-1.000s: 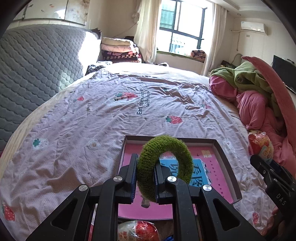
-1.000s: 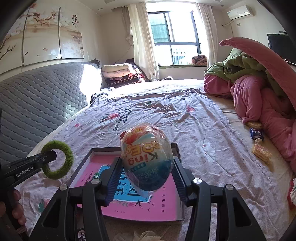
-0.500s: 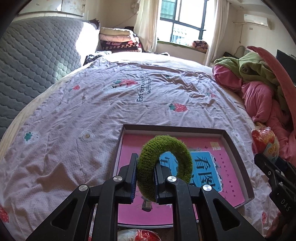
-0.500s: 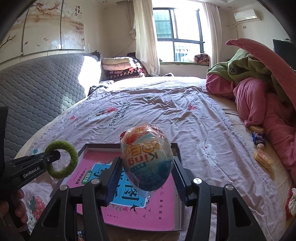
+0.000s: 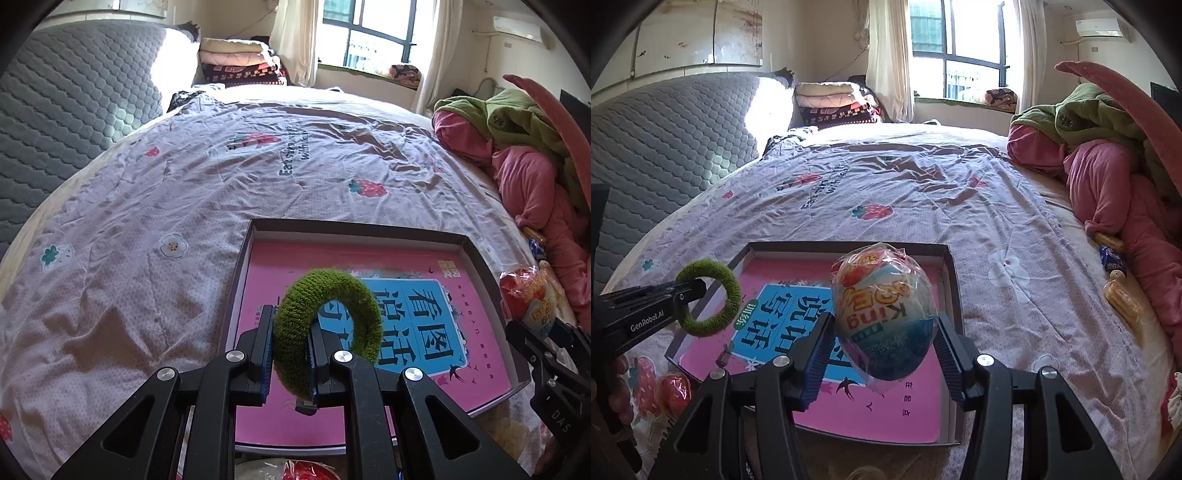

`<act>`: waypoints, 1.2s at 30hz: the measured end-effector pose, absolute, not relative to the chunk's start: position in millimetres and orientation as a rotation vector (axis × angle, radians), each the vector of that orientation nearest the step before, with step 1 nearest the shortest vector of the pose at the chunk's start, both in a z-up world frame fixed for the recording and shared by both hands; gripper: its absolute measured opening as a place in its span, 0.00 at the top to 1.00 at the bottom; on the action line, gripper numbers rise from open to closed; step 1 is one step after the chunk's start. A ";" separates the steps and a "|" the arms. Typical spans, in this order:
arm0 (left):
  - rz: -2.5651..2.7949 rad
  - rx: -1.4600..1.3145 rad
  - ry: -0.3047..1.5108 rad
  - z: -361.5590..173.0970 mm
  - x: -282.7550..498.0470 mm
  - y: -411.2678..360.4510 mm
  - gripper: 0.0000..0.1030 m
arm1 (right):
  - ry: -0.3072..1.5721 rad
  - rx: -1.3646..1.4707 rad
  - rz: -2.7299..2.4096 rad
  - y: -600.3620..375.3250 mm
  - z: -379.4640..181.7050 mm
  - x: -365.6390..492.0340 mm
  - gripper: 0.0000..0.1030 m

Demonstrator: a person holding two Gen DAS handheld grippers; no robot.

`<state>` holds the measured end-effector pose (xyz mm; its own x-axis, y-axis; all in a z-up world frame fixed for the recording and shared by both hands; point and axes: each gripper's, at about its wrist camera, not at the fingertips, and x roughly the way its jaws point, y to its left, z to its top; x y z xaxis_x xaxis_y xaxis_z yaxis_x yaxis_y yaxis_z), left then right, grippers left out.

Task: Organize objects
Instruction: 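Lower ring onto pink book and open left gripper while right releases egg beside it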

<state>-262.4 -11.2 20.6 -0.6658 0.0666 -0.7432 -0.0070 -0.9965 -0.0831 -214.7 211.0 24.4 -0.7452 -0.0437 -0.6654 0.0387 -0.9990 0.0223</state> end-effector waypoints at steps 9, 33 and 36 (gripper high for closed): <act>2.791 -1.307 -0.113 9.0 -265.7 -5.9 0.86 | 0.019 1.205 -2.871 216.6 5.8 -221.9 0.48; 2.763 -1.440 -0.183 -19.6 -284.7 -4.1 0.85 | 0.005 1.391 -2.798 218.5 -28.1 -253.6 0.48; 2.747 -1.448 -0.201 -20.7 -284.9 -3.1 0.85 | -0.014 1.391 -2.805 220.7 -28.4 -255.8 0.47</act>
